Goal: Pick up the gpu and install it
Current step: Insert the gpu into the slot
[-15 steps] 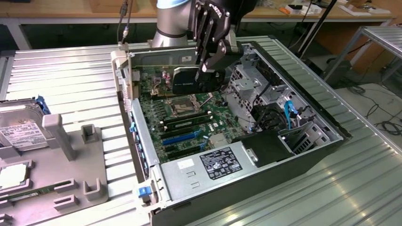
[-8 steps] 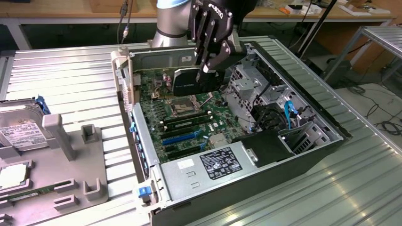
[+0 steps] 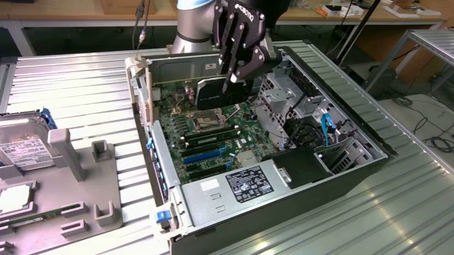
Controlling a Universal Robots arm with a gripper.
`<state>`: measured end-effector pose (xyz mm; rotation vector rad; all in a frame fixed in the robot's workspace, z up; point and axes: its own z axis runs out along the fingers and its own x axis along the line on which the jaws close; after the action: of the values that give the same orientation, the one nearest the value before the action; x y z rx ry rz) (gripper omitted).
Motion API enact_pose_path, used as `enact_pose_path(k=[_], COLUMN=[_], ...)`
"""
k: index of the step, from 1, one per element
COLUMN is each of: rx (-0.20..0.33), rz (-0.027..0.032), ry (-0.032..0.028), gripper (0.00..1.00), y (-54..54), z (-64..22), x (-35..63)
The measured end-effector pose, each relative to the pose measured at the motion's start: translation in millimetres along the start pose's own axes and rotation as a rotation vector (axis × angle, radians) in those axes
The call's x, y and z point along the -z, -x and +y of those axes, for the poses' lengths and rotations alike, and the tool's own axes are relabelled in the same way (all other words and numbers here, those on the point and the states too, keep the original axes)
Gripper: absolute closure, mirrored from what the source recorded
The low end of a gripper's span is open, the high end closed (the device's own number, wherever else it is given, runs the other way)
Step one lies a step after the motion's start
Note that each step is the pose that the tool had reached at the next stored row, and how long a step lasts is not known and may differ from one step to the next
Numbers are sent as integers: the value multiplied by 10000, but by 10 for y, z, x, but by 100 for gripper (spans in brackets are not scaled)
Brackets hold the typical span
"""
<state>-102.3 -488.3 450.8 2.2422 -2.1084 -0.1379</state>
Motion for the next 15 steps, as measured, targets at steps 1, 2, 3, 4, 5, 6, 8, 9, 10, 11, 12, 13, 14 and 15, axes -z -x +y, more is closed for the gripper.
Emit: enact_pose_path(k=[1,2,3,4,5,6,8,9,10,11,12,13,14,15], rx=[108,192,270,350,436,521,674,685,685,685,685,685,684,685], rz=[11,19,28,37,46,55,71,72,73,73,72,72,72,73], ry=[2,4,6,8,10,12,16,16,16,16,16,16,15,15], gripper=[73,73,73,73,73,73,73,73,73,73,73,73,73,73], y=[0,0,0,0,0,0,0,0,0,0,0,0,0,0], z=[0,0,0,0,0,0,0,0,0,0,0,0,-2,-7], x=[0,0,0,0,0,0,0,0,0,0,0,0,0,0])
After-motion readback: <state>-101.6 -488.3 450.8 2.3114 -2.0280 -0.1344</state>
